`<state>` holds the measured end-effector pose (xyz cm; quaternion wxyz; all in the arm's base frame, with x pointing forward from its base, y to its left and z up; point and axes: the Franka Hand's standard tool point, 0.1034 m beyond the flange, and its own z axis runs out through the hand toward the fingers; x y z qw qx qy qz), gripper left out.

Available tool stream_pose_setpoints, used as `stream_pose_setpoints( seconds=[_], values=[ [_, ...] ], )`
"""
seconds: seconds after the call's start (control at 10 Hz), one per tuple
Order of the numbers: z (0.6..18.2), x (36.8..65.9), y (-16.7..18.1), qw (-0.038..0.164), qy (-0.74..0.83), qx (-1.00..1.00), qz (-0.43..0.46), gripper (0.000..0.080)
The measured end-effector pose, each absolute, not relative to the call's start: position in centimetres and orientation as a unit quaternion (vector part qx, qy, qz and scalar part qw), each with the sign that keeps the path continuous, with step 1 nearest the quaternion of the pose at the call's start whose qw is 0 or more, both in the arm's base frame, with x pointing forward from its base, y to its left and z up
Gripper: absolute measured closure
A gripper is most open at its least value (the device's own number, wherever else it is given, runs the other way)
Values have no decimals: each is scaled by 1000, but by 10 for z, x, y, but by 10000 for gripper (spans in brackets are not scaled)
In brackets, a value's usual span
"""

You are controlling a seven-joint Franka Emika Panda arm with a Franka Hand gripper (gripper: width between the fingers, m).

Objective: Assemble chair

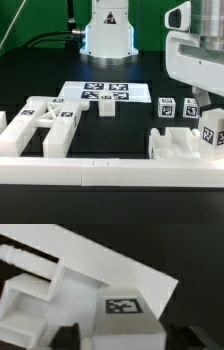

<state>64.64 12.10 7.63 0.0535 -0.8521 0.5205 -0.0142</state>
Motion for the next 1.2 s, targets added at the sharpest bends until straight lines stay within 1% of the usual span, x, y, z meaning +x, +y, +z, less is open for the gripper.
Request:
stream_pose_setpoints(
  seconds=[0.1,0.2,0.3,0.5,0.8,1.1,1.2],
  values=[
    [76,646,121,53,510,-858,-13,266],
    [76,646,121,53,496,-866,-14,169],
    [76,646,121,52,443,-895,-17,155],
    [75,646,120,50,379,-924,-20,150],
    [77,648,120,38,224,-973,-25,150],
    [81,652,121,22,84,-996,-29,150],
    [82,652,121,11,28,-999,-31,150]
  ],
)
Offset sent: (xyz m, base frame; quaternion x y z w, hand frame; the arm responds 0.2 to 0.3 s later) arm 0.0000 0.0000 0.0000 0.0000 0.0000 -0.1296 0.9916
